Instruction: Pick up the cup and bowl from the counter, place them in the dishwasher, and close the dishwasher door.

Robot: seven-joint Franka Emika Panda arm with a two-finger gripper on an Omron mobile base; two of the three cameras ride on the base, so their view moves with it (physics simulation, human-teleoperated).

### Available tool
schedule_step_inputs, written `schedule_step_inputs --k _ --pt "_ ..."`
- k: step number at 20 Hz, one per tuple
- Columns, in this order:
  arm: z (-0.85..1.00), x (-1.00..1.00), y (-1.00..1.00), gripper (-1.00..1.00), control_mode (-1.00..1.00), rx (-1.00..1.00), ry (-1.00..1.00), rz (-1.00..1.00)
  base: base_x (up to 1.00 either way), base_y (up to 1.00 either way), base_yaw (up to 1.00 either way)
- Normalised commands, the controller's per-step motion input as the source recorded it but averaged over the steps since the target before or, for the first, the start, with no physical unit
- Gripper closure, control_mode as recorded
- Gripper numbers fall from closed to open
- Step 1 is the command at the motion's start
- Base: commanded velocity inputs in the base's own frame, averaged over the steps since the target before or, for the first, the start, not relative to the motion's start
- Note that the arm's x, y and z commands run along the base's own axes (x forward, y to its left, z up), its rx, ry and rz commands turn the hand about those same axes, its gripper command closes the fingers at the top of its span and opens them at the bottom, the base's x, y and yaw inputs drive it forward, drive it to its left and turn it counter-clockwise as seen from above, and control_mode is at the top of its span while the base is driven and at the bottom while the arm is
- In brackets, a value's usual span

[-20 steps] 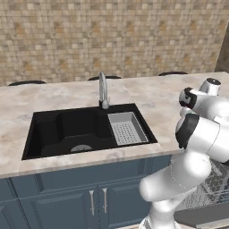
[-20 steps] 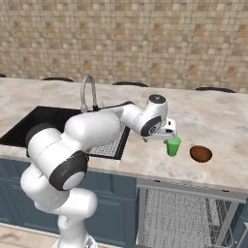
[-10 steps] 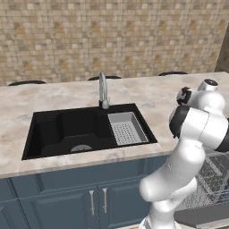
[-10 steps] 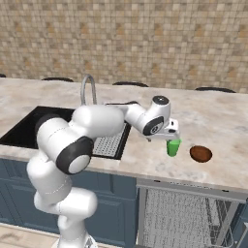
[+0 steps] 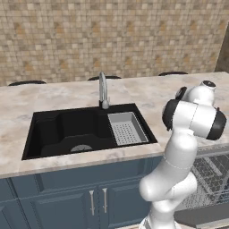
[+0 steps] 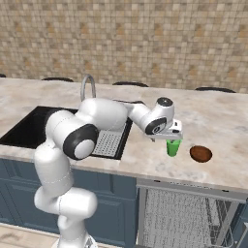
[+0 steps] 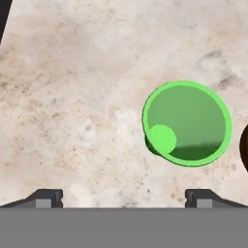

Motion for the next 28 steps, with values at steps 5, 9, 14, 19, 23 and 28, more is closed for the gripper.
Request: schedule_step_inputs --k 5,9,14,19,23,28 --pt "-0.07 0.24 -0.12 -1.0 -1.0 0.0 0.0 0.0 0.0 0.0 0.0" --pt "-0.1 0.24 -0.08 -1.0 -1.0 0.0 0.0 0.0 0.0 0.0 0.0" --pt "-0.21 0.28 -0.06 -1.0 -1.0 0.0 0.01 0.0 0.0 0.0 0.0" --pt "-0.21 0.25 -0.1 -1.0 -1.0 0.0 0.01 0.0 0.0 0.0 0.0" --pt "-0.18 0.23 -0.13 -1.0 -1.0 0.0 0.0 0.0 0.0 0.0 0.0" --pt "-0.19 0.2 -0.1 -1.0 -1.0 0.0 0.0 0.0 0.0 0.0 0.0"
